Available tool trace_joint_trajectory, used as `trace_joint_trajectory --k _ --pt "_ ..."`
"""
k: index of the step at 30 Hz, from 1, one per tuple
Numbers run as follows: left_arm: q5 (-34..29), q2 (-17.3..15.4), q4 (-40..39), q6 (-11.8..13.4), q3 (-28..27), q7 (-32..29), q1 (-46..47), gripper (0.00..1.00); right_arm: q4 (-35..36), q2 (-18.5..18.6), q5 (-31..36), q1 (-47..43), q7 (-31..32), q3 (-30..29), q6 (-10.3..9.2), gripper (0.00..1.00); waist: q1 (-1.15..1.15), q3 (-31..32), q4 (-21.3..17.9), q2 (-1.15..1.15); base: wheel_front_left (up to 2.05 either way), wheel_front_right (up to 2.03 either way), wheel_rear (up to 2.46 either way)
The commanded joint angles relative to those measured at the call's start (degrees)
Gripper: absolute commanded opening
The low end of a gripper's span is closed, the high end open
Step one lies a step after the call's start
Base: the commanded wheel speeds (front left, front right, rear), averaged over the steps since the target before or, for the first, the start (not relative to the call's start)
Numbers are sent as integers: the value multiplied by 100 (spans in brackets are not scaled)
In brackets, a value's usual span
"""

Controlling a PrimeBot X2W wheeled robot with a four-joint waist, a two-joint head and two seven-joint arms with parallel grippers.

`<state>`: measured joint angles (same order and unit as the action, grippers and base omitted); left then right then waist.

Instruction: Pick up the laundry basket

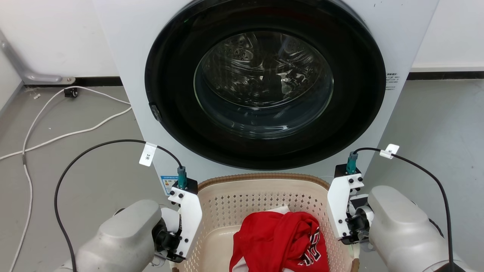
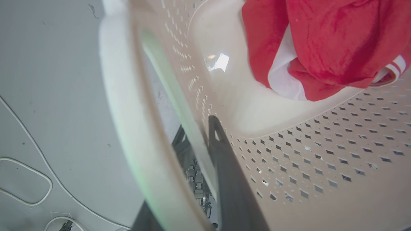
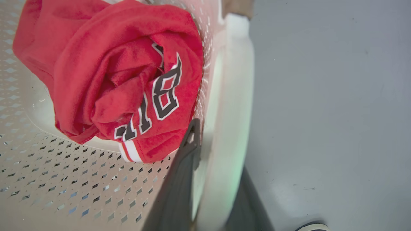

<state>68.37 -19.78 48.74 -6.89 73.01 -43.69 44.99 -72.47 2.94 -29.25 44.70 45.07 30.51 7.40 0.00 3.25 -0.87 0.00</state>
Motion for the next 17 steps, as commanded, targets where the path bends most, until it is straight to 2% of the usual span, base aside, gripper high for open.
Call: trace_joint_trajectory --k 1,17 --pt "-50 44 -41 -104 65 -54 -38 0 39 -11 15 120 -76 48 16 0 0 2 0 0 0 0 0" --pt "-14 44 -112 -105 65 -144 -62 0 10 -11 -95 151 -40 167 16 0 0 7 9 0 0 0 0"
